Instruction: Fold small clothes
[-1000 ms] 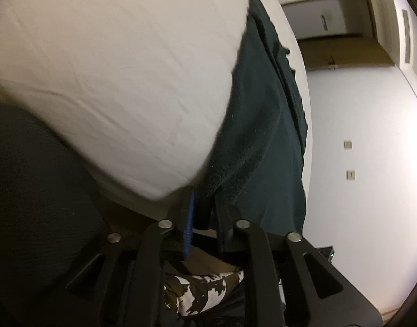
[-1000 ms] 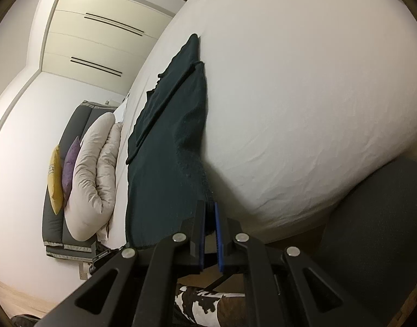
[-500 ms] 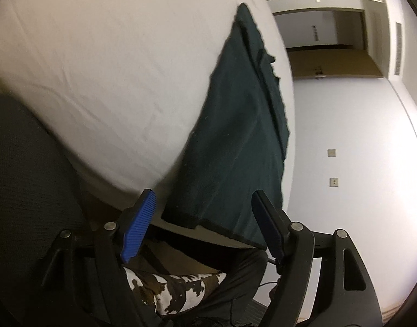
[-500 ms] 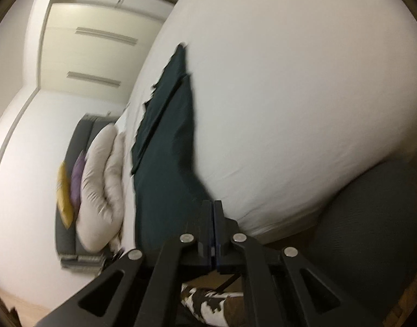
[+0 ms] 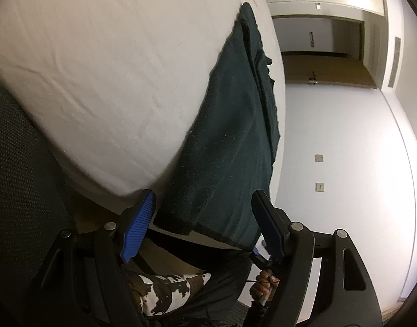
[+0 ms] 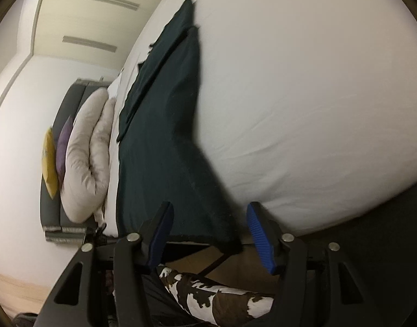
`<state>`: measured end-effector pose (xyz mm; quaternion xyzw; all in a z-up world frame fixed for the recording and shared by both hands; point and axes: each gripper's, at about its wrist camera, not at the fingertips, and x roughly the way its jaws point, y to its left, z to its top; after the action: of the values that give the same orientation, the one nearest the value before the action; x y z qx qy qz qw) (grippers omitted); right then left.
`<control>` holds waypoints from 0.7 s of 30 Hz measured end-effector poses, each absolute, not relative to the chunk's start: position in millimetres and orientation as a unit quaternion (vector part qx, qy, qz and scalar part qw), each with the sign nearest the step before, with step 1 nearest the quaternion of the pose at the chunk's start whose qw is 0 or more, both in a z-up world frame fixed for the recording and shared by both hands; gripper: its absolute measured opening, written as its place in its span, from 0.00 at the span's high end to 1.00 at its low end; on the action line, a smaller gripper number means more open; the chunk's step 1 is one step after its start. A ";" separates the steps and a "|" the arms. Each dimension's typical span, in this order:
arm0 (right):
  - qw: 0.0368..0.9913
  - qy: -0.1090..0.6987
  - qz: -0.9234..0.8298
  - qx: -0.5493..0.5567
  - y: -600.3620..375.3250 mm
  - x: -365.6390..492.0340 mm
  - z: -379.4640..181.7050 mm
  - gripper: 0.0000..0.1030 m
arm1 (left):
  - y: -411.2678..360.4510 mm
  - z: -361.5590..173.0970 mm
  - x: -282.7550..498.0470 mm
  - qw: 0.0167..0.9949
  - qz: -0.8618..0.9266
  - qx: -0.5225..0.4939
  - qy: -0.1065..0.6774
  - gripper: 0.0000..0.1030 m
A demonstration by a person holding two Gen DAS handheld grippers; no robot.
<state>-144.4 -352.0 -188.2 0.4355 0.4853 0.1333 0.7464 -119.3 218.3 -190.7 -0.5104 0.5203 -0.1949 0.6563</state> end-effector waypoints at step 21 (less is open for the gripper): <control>0.778 0.405 0.091 0.472 -367.5 -156.5 -157.3 0.93 | 217.6 -194.5 -122.0 0.641 -0.202 -0.536 0.511 0.30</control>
<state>-156.5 -367.5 -157.3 0.4717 0.4050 0.0910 0.7779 -122.0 217.6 -194.5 -0.5357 0.5108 -0.2018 0.6414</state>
